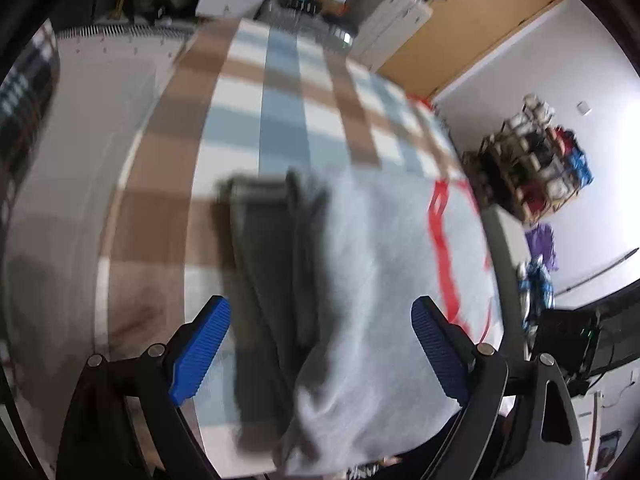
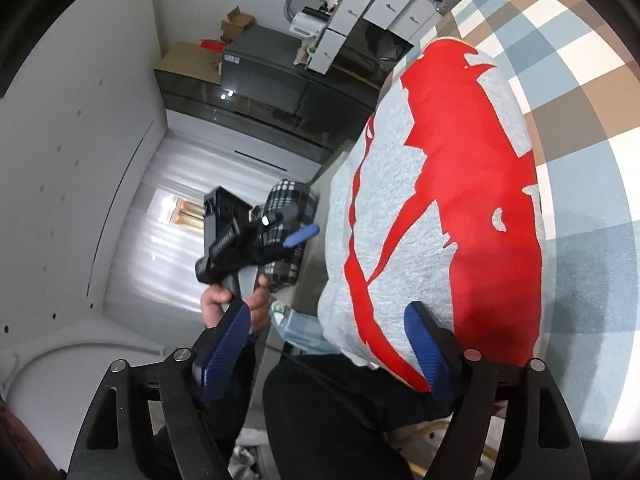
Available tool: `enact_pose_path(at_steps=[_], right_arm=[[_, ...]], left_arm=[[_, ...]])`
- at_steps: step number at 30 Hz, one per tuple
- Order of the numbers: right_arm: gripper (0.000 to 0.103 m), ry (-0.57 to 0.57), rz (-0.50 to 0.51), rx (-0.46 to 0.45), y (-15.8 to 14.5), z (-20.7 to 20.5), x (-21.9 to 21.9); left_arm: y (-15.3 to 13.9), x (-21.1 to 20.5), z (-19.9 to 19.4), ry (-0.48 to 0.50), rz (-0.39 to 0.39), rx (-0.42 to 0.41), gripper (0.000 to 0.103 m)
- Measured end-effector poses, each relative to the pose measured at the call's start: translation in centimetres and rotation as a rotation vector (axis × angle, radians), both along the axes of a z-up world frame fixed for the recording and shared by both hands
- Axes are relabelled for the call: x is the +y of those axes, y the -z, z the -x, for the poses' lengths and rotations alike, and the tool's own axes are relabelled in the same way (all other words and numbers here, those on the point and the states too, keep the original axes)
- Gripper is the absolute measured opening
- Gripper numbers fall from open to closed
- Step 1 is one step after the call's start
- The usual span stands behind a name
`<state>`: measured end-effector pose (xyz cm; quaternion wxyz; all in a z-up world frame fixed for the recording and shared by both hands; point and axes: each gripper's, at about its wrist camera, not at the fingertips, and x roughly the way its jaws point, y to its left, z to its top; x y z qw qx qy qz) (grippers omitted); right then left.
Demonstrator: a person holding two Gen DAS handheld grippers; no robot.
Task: Fold large clothes
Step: 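Grasp the folded sweatshirt edge with the left gripper while the right gripper holds the red print, then pinch the sweatshirt bundle with both grippers and lift it off the bed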
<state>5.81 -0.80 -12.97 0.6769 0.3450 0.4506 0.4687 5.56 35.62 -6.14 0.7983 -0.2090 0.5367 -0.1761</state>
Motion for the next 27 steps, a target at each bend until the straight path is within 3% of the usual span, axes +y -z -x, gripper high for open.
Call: enact_pose_path(at_steps=[5,10,13,19,23,27], right_arm=[[0.083,0.042,-0.032,0.005,0.2,-0.1,-0.5],[0.09,0.094,-0.045,-0.039,-0.4,0.1,-1.8],[0.103,0.15,-0.014,-0.058,-0.7,0.1,-2.8],[0.103,0.204,0.128,-0.065,0.0,-1.8,-3.2],[0.103,0.113,0.26,0.034,2.4,-5.4,-1.2],[0.103,0.021,0.24,0.145,4.5,-8.6,-0.3]], left_arm=[[3.4,-1.9,0.0,0.028,-0.049,0.108,0.089],[5.2,-2.7,0.0,0.05,0.003,0.159,0.089],[5.4,-2.1,-0.1,0.051,0.073,0.165,0.091],[5.9,-1.3,-0.3,0.117,0.205,0.161,0.091],[6.7,0.4,-0.9,0.113,0.371,0.196,0.091],[7.4,1.6,-1.2,0.099,0.432,0.207,0.081]])
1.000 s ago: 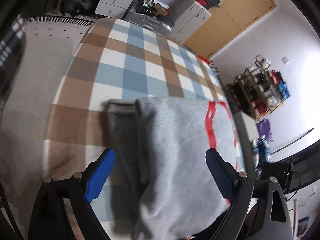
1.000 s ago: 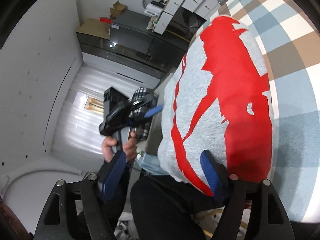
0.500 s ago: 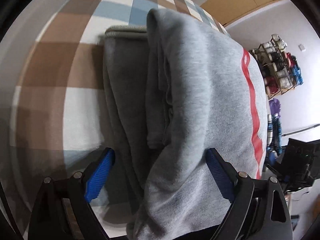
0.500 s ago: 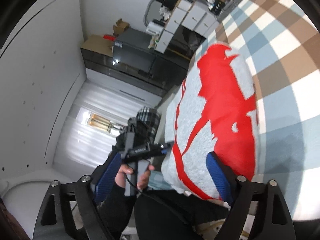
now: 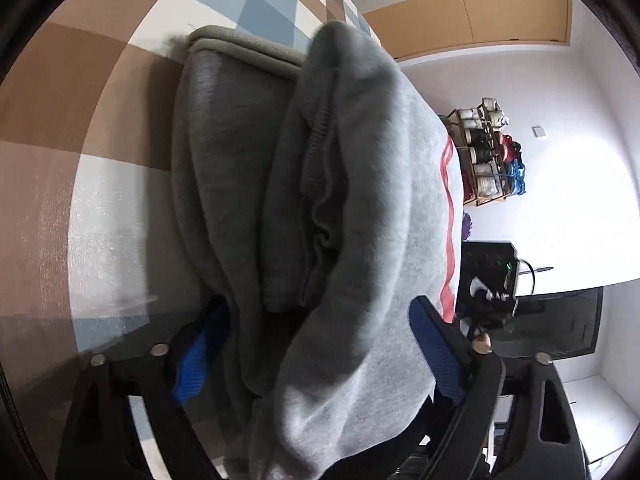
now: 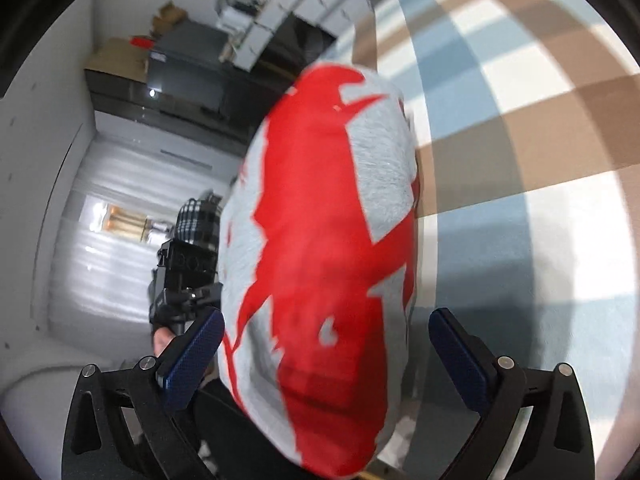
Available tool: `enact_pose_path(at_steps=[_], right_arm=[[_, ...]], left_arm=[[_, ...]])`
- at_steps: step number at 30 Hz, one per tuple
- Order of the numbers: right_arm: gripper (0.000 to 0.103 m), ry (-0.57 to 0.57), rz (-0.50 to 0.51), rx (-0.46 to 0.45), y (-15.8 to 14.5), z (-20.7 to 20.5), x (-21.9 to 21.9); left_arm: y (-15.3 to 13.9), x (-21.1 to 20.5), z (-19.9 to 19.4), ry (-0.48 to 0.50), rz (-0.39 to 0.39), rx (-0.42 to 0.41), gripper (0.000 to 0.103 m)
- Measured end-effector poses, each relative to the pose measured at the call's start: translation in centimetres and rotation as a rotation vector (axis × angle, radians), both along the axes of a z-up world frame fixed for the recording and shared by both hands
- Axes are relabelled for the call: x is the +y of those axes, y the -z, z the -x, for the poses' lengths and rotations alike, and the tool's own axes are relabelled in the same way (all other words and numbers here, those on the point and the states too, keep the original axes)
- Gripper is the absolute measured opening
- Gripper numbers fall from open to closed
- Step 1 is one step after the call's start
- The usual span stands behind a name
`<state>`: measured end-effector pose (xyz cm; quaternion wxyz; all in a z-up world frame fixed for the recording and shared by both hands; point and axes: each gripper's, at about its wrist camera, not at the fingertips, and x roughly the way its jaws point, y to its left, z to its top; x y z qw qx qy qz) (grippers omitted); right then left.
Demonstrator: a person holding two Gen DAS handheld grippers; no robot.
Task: Fold large clothes
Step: 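Pinch the sweatshirt bundle with both grippers and lift it off the bed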
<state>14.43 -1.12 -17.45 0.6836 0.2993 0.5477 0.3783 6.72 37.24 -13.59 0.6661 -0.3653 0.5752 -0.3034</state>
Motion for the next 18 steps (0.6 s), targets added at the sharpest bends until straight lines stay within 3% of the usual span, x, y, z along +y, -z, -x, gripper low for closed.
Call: enact_pose_path(at_steps=[3,6,10,15,18], right_arm=[[0.103,-0.035,-0.015,0.057,1.2,-1.8,0.7],[0.103,-0.089,0.013,0.052,1.9,-2.6,2.2],[0.103,-0.145,0.027,0.006,1.7,-2.4,3.6],[0.103,-0.165,0.036,-0.044,1.6,-1.8,3.8],[0.102,-0.168,0.032,-0.066,1.7,-1.8,3.7]], left_arm=[[-0.1,0.2,0.3,0.013,-0.007,-0.025,0.081],[-0.7,-0.3,1.1,0.016,-0.056,-0.071,0.081],[-1.6,-1.8,1.5,0.02,-0.2,-0.131,0.08],[-2.9,-5.3,1.6,0.066,-0.441,-0.23,0.081],[-3.1,-5.7,1.8,0.067,-0.454,-0.243,0.081]])
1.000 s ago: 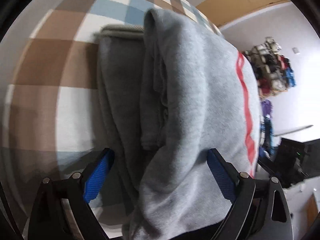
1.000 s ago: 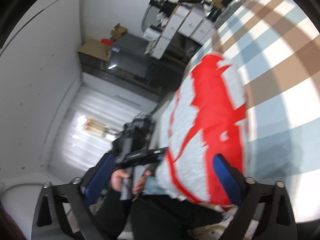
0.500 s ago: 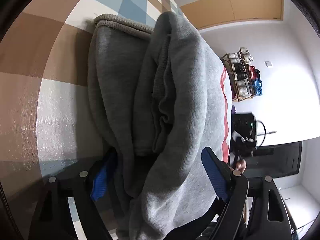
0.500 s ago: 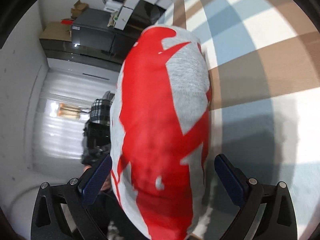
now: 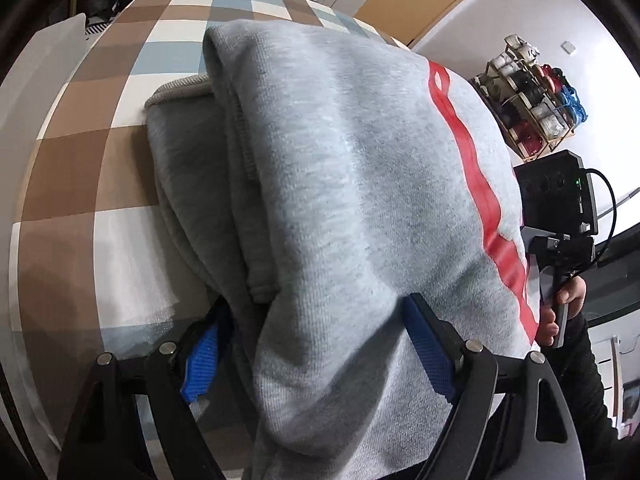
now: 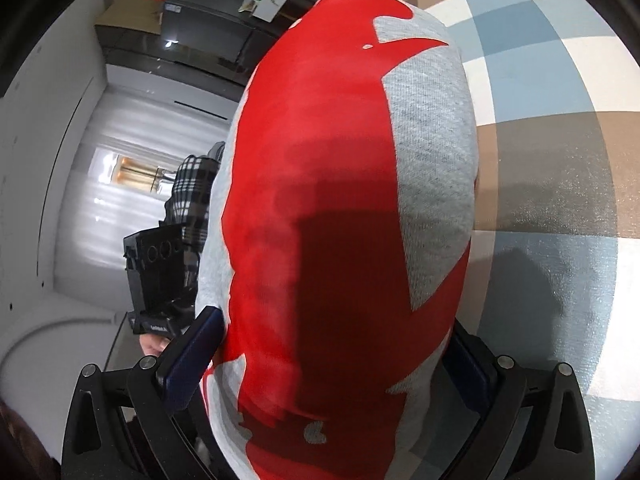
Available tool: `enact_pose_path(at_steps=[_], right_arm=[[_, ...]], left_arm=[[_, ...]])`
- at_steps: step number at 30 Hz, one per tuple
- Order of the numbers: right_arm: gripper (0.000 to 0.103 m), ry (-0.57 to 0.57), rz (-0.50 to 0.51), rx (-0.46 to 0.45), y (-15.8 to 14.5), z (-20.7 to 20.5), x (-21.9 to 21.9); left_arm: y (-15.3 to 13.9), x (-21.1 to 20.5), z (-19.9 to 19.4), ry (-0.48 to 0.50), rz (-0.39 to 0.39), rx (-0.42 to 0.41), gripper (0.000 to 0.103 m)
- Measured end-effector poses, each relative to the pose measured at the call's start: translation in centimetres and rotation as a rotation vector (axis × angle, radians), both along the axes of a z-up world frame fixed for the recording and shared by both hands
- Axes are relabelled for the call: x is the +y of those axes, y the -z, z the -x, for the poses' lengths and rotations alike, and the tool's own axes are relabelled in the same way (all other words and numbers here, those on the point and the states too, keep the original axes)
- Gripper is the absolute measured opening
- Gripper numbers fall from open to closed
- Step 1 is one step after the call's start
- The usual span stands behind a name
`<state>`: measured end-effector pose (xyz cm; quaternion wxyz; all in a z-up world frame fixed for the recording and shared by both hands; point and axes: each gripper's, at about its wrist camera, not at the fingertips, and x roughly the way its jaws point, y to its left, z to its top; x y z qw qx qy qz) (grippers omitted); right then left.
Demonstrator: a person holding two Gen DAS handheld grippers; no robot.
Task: Fold large clothes
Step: 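Pinch the sweatshirt bundle with both grippers and lift it off the bed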
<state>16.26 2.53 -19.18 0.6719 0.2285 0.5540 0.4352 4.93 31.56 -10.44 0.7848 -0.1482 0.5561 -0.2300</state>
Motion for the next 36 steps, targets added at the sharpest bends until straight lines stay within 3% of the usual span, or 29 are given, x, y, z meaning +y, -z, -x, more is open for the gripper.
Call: enact_pose_path(at_steps=[22,27,30,36], right_arm=[[0.095,0.069,0.0,-0.017,-0.1,0.3,-0.4],[0.08,0.104,0.024,-0.073,-1.6,1.2,-0.1],[0.074,0.123,0.034,-0.102,-2.7,2.0,0.0],[0.074,0.064,0.034,-0.107,-3.2,3.3,0.5]], left_arm=[[0.2,0.5,0.9,0.025,0.017,-0.018,0.08],[-0.2,1.3,0.7,0.016,0.086,-0.01,0.064],[-0.5,2.2,0.8,0.008,0.167,-0.021,0.063],[-0.2,2.7,0.7,-0.005,0.179,-0.018,0.063]])
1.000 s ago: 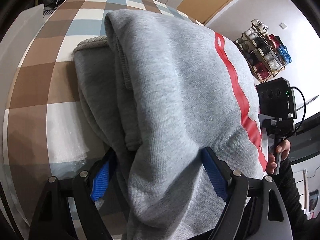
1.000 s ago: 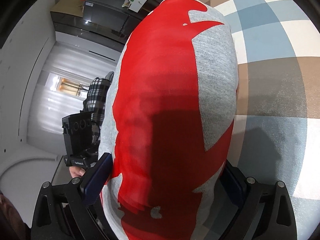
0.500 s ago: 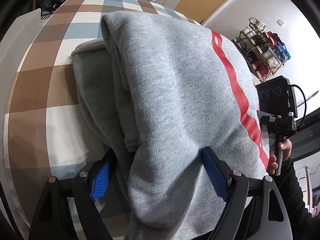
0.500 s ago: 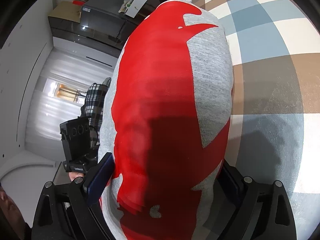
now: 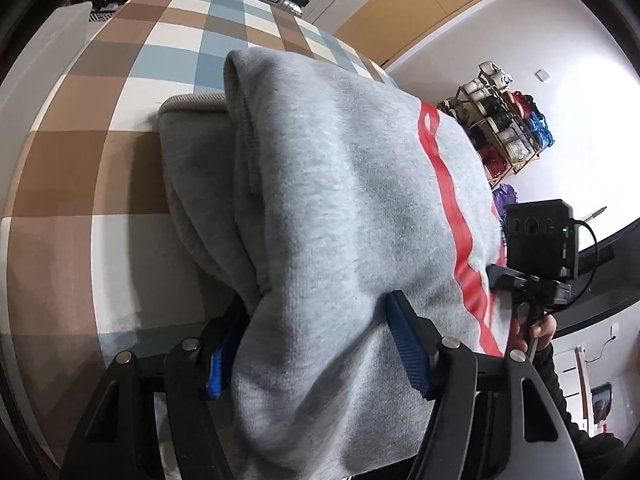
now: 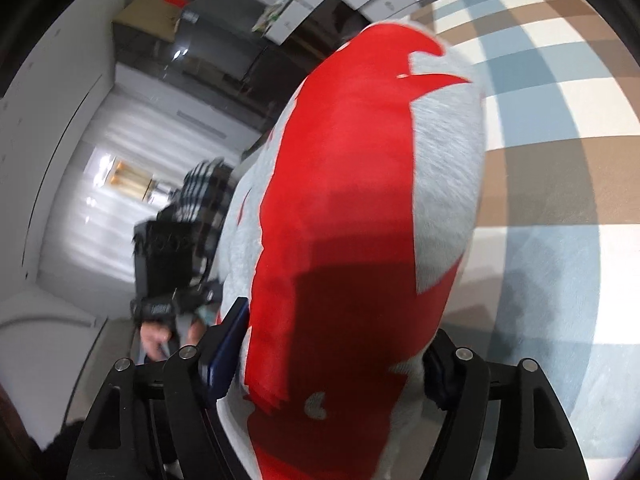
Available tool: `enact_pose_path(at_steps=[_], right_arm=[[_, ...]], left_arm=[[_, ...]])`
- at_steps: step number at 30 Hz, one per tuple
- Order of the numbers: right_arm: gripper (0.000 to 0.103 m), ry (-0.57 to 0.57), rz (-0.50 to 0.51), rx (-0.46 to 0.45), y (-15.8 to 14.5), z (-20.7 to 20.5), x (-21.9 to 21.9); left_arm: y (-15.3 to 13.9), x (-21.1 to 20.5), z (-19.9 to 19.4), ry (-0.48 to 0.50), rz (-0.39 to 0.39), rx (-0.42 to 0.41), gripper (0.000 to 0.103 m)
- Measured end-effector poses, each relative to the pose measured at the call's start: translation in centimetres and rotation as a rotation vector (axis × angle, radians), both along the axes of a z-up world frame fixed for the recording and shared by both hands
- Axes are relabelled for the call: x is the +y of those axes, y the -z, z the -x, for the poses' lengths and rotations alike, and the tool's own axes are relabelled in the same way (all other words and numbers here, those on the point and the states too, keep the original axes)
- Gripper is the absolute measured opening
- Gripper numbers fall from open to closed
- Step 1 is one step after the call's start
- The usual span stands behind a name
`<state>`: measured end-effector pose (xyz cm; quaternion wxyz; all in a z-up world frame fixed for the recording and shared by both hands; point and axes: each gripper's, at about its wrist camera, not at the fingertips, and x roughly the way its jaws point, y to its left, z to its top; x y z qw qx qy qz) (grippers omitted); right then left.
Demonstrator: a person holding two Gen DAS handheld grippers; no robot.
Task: Fold large clothes
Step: 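Pinch the sweatshirt bundle with both grippers and lift it off the bed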
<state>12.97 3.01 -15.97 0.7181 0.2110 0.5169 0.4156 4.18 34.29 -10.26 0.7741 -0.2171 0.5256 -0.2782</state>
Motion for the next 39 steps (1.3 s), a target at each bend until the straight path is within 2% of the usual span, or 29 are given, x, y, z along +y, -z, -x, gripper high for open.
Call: enact_pose_path(at_steps=[5,7,9,11,14,16,19,22,28,33,39], right_arm=[[0.081,0.018,-0.044,0.08,1.8,-1.8,-0.3],[0.086,0.018,-0.052,0.095,2.3,-2.4,0.2],[0.087,0.017,-0.057,0.108,2.5,-2.4,0.5],[0.084,0.027,-0.066,0.114,2.4,-2.4,0.5],[0.07,0.048,-0.077,0.063,1.4,-1.4,-0.1],[0.067,0.066,-0.077,0.046,0.6,-0.8,-0.1],[0.064,0.118,-0.068,0.079,0.1,-0.3,-0.5],[0.062,0.15,-0.087,0.046,-1.0,0.4,-1.4],[0.06,0.228,-0.139,0.022,-1.7,1.9,-4.1],[0.06,0.292,-0.153,-0.023,-3.9,3.4,-6.0],[0.06,0.328,-0.117,-0.085,-6.3,3.9,-8.8]], left_arm=[[0.7,-0.2,-0.5,-0.004,-0.008,0.017,0.066],[0.9,0.0,-0.6,-0.002,0.007,0.034,0.067],[0.8,0.5,-0.8,0.006,0.046,0.052,0.067],[0.7,0.8,-0.7,0.018,0.105,0.054,0.067],[0.2,0.8,-0.7,0.037,0.139,0.043,0.064],[-0.1,0.8,-0.7,0.038,0.16,0.039,0.052],[-0.5,0.8,-0.8,0.038,0.194,0.037,0.043],[-1.0,0.4,-0.7,0.057,0.217,0.032,0.037],[-3.2,-3.4,-1.3,0.136,0.174,-0.003,0.036],[-4.8,-6.4,-2.4,0.192,0.185,-0.025,0.036],[-5.8,-9.4,-3.5,0.229,0.22,-0.033,0.036]])
